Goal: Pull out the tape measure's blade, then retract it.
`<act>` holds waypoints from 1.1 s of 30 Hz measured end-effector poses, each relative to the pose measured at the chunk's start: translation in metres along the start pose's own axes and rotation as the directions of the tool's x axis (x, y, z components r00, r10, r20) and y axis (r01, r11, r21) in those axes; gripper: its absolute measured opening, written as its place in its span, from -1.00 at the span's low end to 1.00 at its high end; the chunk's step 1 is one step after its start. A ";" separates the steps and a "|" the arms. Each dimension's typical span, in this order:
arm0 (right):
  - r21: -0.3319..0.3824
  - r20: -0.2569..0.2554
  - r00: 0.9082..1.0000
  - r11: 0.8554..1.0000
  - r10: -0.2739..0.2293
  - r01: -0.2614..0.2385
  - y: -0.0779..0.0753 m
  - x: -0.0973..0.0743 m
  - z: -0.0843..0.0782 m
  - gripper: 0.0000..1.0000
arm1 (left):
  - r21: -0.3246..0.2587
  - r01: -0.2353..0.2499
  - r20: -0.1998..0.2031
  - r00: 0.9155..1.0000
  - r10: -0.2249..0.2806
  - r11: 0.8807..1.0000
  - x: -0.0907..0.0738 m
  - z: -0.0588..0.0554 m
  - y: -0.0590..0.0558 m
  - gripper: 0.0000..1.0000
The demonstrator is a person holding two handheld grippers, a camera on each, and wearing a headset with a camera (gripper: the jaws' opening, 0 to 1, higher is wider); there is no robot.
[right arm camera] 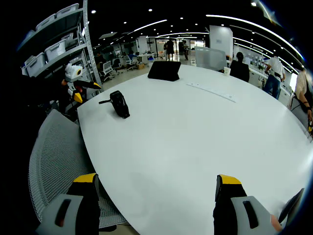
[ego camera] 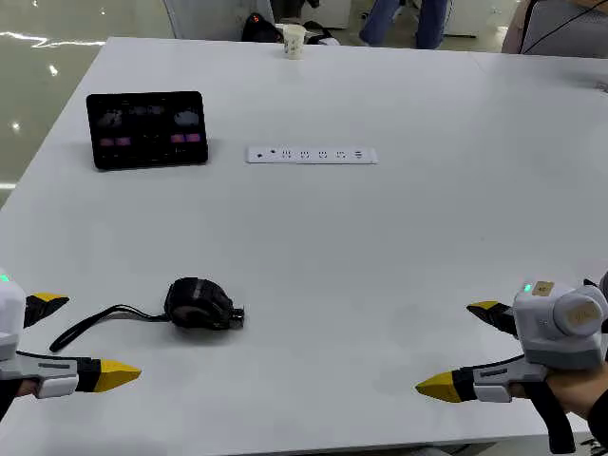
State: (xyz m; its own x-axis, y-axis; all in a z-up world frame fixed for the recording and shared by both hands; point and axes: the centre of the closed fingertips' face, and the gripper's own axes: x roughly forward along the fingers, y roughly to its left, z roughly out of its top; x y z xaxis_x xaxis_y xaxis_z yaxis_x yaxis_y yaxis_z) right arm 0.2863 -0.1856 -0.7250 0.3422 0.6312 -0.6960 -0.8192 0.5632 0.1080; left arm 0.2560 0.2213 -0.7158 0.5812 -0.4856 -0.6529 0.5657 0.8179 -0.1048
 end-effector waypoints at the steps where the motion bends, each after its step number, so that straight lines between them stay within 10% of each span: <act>1: -0.001 0.001 1.000 1.000 -0.001 0.001 0.000 0.000 -0.001 0.98 | 0.002 0.001 0.001 1.000 -0.001 1.000 0.000 0.000 0.000 0.98; 17: -0.005 0.003 1.000 1.000 -0.015 0.015 -0.004 0.001 -0.004 0.98 | 0.000 0.010 -0.008 1.000 -0.010 1.000 0.002 -0.004 0.000 0.98; 33: -0.102 0.029 0.994 0.990 0.105 -0.102 0.009 0.038 0.012 0.98 | 0.090 0.117 -0.098 0.989 -0.108 0.989 0.025 -0.007 -0.003 0.98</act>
State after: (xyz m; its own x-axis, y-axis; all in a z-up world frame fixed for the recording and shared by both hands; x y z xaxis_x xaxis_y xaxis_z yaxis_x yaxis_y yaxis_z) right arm 0.2976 -0.1497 -0.7417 0.2675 0.7021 -0.6599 -0.8924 0.4388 0.1050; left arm 0.2645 0.2088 -0.7376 0.4565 -0.5382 -0.7085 0.6800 0.7246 -0.1123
